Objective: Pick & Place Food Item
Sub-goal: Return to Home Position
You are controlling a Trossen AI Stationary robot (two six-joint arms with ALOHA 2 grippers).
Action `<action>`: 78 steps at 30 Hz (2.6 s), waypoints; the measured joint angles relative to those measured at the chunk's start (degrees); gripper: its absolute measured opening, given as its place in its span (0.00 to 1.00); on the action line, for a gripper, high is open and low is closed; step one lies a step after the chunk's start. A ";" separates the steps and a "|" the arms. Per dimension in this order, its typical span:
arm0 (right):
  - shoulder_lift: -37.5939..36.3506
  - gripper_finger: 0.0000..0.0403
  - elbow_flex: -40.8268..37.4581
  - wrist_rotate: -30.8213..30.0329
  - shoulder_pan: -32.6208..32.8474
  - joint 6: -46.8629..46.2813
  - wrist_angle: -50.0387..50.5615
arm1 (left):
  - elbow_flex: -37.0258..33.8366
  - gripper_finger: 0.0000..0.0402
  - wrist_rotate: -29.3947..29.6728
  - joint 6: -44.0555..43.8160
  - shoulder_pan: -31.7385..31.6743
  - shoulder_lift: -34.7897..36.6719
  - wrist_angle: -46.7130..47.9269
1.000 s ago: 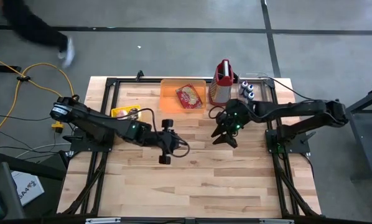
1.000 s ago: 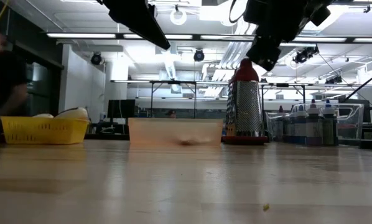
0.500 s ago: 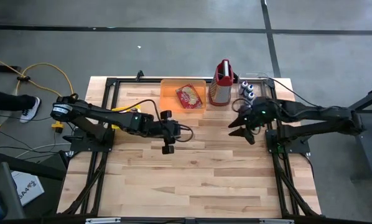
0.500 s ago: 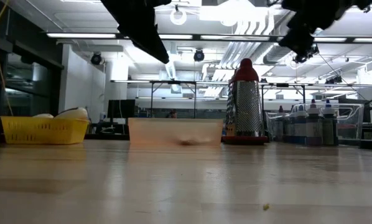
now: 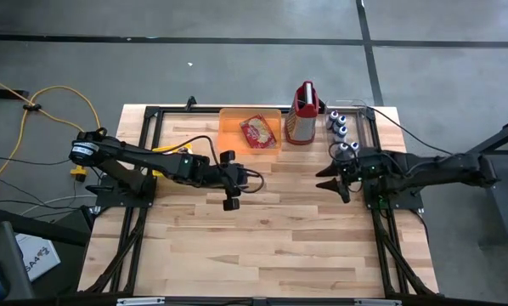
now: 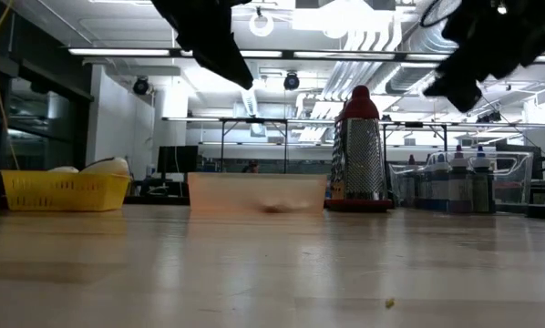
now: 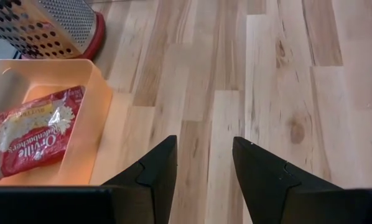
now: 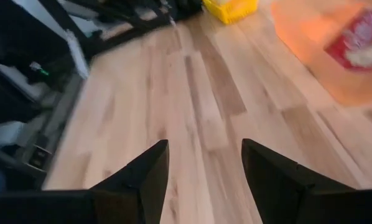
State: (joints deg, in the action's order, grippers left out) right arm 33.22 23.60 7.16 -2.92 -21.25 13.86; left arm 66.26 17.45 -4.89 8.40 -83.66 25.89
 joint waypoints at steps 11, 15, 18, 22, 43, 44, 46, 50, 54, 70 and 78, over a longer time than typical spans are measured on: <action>-9.53 0.47 -8.31 -2.78 3.16 -3.28 -1.35 | -0.02 0.37 0.04 -1.58 0.00 0.00 -0.28; -12.86 0.47 -10.48 -2.79 4.30 -4.05 -2.33 | -0.02 0.37 0.04 -2.03 0.00 0.00 -0.30; -14.98 0.47 -11.68 -2.80 5.32 -4.25 -2.45 | -0.02 0.37 0.07 -2.50 0.00 0.00 -0.33; -17.29 0.47 -13.15 -2.80 6.68 -4.25 -4.28 | -0.02 0.37 0.07 -2.68 0.00 0.00 -0.37; -24.13 0.47 -23.06 -2.35 14.16 -6.17 -15.96 | -0.02 0.37 0.07 -2.75 0.00 0.00 -2.46; -24.08 0.47 -23.06 -2.39 14.46 -6.13 -15.93 | -0.02 0.37 0.07 -2.90 0.00 0.00 -2.47; -24.12 0.47 -23.08 -2.61 14.93 -6.04 -15.83 | -0.02 0.37 0.02 -3.14 0.00 0.00 -2.58; -24.07 0.47 -23.10 -2.97 14.93 -6.07 -15.64 | -0.02 0.37 -0.02 -3.59 0.00 0.00 -2.74; -24.07 0.47 -23.11 -4.90 14.93 -5.95 -15.09 | -0.02 0.37 -0.04 -3.73 0.00 0.00 -2.82; -24.07 0.47 -23.15 -5.58 14.93 -5.74 -14.70 | -0.02 0.37 -0.13 -3.71 0.00 0.00 -2.82; -24.07 0.47 -23.17 -5.56 14.93 -5.74 -14.70 | -0.02 0.37 -0.13 -3.68 0.00 0.00 -2.82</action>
State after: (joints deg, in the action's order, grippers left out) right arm 9.15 0.43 1.61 12.01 -26.98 -0.84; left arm 66.24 17.32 -8.58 8.40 -83.66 23.07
